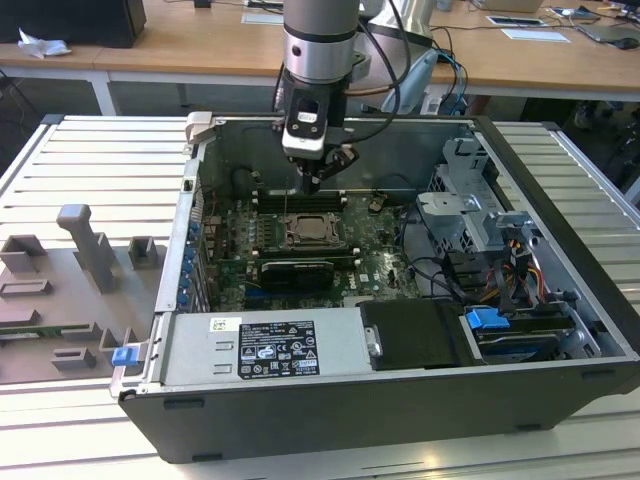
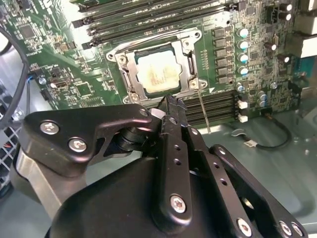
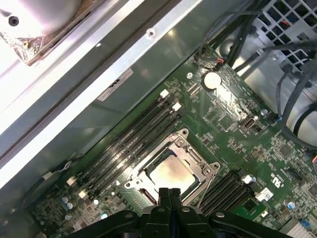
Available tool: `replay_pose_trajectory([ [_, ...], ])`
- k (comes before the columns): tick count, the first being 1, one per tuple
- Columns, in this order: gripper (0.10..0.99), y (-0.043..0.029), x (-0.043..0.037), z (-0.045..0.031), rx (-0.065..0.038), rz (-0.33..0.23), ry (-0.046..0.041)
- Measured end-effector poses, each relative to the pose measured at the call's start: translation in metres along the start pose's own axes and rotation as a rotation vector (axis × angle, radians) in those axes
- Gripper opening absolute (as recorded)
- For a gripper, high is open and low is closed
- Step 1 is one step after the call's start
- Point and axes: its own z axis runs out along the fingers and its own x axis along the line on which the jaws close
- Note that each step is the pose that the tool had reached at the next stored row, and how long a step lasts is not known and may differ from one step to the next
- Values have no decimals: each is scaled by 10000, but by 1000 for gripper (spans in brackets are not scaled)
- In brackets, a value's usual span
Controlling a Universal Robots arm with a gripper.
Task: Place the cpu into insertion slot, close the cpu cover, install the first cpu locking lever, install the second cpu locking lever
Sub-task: 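Install the first cpu locking lever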
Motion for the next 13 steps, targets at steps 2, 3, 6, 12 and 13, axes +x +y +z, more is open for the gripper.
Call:
replay_pose_trajectory([
  [2,106,0,0,0,4,-205,8],
  [3,106,0,0,0,6,-352,14],
  [6,106,0,0,0,12,-652,26],
  [12,106,0,0,0,22,-1224,49],
  [13,106,0,0,0,24,-1316,52],
])
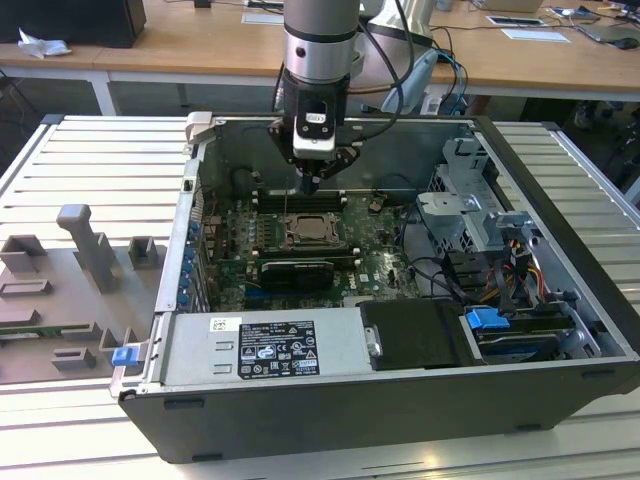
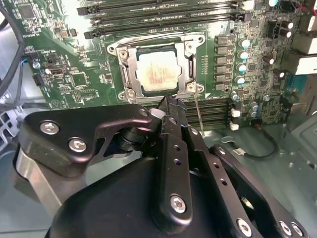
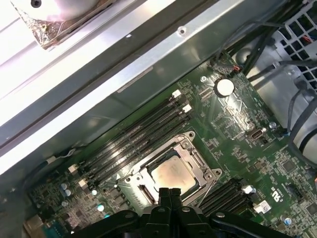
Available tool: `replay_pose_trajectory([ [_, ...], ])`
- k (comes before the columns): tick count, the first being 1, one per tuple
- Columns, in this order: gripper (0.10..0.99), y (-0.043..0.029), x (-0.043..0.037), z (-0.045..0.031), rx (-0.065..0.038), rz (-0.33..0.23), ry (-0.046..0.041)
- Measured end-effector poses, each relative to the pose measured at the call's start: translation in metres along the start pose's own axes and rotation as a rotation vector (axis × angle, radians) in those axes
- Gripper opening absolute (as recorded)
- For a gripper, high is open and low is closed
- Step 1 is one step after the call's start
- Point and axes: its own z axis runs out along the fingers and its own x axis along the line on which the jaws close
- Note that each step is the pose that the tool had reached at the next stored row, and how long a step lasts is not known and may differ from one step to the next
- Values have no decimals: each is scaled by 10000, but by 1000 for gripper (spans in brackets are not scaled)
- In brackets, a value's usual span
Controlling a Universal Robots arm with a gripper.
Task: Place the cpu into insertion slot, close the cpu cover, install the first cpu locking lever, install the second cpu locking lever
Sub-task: 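Install the first cpu locking lever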
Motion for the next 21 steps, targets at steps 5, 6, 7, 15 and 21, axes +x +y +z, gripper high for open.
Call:
replay_pose_trajectory([
  [5,106,0,0,0,14,-771,31],
  [6,106,0,0,0,17,-942,38],
  [7,106,0,0,0,19,-1046,41],
  [15,106,0,0,0,33,-1881,75],
  [21,106,0,0,0,43,-2411,96],
])
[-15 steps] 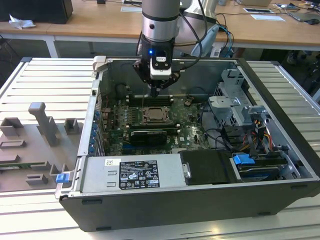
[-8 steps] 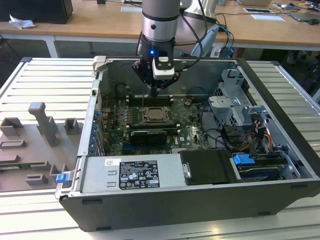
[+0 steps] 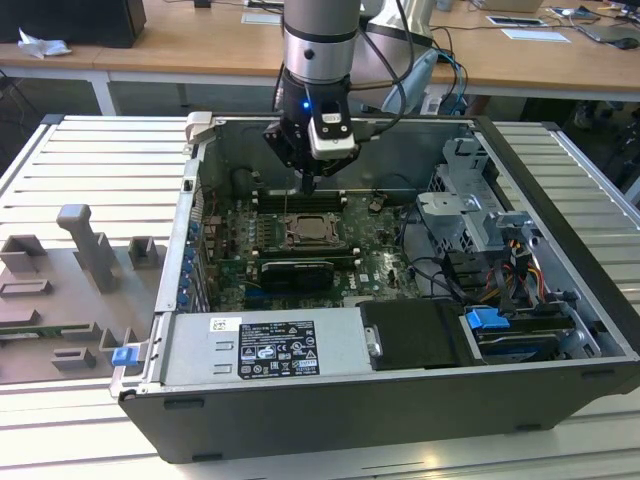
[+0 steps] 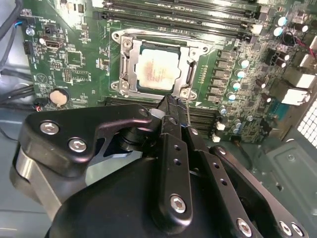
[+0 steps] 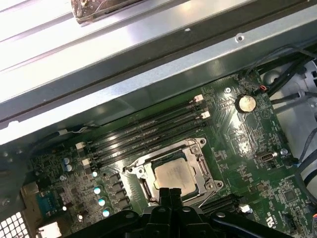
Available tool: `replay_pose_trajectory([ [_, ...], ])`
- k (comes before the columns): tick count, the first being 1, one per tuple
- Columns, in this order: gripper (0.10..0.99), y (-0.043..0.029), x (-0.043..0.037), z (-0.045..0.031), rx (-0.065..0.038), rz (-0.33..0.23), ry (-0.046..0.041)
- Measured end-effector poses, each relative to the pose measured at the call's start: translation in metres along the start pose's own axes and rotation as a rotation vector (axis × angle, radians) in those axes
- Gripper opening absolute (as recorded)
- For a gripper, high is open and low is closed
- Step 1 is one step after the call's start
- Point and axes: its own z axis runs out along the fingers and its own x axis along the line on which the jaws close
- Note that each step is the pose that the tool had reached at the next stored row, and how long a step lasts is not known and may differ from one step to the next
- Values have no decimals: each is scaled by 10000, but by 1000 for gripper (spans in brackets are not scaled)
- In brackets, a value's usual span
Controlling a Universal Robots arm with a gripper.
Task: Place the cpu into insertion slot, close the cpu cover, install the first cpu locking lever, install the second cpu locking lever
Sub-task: 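Install the first cpu locking lever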
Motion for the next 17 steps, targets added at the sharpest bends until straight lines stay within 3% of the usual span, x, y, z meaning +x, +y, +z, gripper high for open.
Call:
replay_pose_trajectory([
  [17,106,0,0,0,28,-1592,64],
])
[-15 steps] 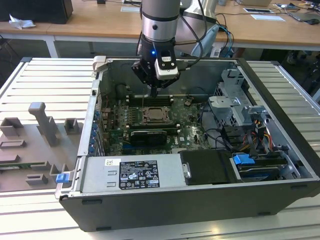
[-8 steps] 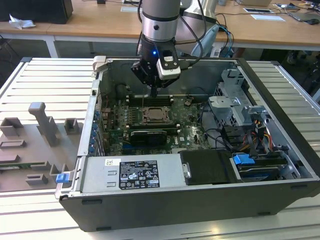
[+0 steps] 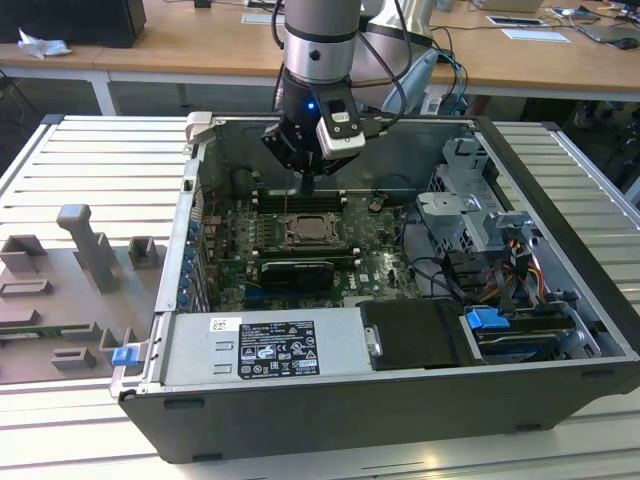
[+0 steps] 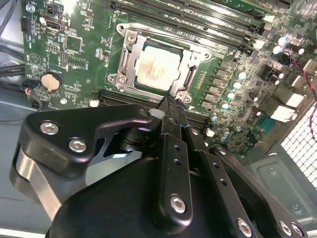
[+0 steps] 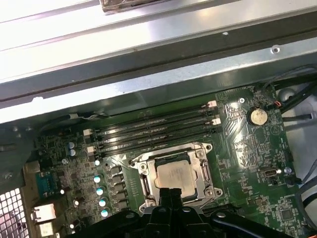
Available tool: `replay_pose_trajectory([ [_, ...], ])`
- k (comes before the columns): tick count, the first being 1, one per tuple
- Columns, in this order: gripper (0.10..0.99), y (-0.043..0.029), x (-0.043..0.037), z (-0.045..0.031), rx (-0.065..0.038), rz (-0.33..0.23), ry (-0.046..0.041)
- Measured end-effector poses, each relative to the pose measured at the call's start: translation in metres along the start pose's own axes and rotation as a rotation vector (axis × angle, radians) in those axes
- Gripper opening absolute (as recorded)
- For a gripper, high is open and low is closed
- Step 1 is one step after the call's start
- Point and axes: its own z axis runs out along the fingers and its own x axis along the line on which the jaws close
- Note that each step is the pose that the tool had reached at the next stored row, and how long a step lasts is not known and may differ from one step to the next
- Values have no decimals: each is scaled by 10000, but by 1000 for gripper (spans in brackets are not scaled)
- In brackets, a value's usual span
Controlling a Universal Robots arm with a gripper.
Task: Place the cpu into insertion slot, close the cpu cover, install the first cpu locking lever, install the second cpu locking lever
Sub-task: 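Install the first cpu locking lever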
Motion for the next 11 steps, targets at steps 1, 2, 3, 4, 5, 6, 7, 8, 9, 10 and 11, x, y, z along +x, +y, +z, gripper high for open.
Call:
replay_pose_trajectory([
  [1,106,0,0,0,3,-181,7],
  [2,106,0,0,0,8,-431,17],
  [3,106,0,0,0,12,-670,26],
  [4,106,0,0,0,15,-793,31],
  [5,106,0,0,0,17,-914,36],
  [6,106,0,0,0,19,-1029,41],
  [7,106,0,0,0,22,-1178,47],
  [8,106,0,0,0,29,-1563,63],
  [9,106,0,0,0,35,-1908,76],
  [10,106,0,0,1,40,-2191,87],
  [11,106,0,0,1,43,-2385,95],
])
